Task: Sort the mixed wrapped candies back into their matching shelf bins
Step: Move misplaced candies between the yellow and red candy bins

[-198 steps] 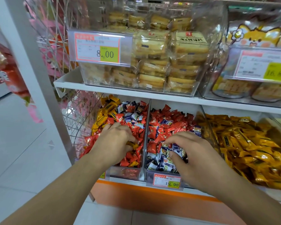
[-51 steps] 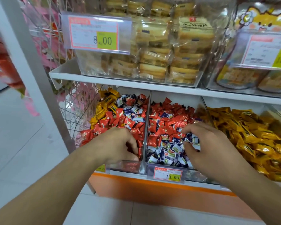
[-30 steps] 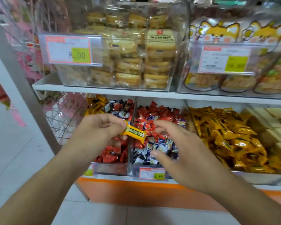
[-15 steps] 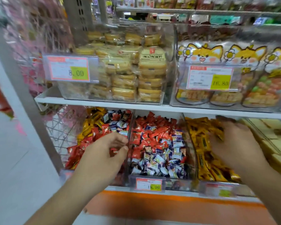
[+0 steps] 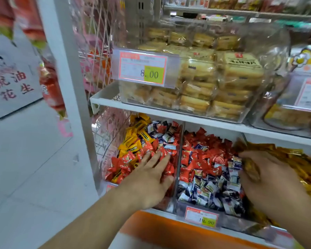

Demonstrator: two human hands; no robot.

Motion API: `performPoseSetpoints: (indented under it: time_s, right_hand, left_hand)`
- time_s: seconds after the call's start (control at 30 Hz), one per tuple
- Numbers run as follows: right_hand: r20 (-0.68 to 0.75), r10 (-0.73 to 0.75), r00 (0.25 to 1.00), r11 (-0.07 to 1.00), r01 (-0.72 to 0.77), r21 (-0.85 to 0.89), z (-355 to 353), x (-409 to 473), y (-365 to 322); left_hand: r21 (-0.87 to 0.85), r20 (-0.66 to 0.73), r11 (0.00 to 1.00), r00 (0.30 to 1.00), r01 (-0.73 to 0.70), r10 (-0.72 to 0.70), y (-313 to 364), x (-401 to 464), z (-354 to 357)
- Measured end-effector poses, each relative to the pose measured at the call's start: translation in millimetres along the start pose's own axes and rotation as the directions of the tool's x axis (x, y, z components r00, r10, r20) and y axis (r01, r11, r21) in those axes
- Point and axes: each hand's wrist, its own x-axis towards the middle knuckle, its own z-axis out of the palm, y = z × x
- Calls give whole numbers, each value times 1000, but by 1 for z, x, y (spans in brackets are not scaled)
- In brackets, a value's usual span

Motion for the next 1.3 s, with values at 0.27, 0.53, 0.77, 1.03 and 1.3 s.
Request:
performPoseSetpoints:
  time_s: [0.27,0.53,0.77,1.03,1.3]
  right_hand:
    - [13,-70,997,998,70,0,3,-7,-24]
    - [126,-398,908,909,373,183,14,0,-115]
    - [267,-574,774,818,535,209,89,79,-199]
    - [348,-603,718,769,639,13,127,113,-198]
    - [267,-452,851,892,424,157,105,101,-191]
  left_hand:
    - [-17,-105,992,987,-127,124,-2,-12,-22]
    - [119,-100,987,990,110,-98,-46,-52,-61]
    - [-79,-56,984,985,161,-165,-71,-65,-65]
    - [-157,-5,983,995,100,-102,-85,-62,-67]
    - [-197,-149,979,986,48,-78,-90,-60,-65]
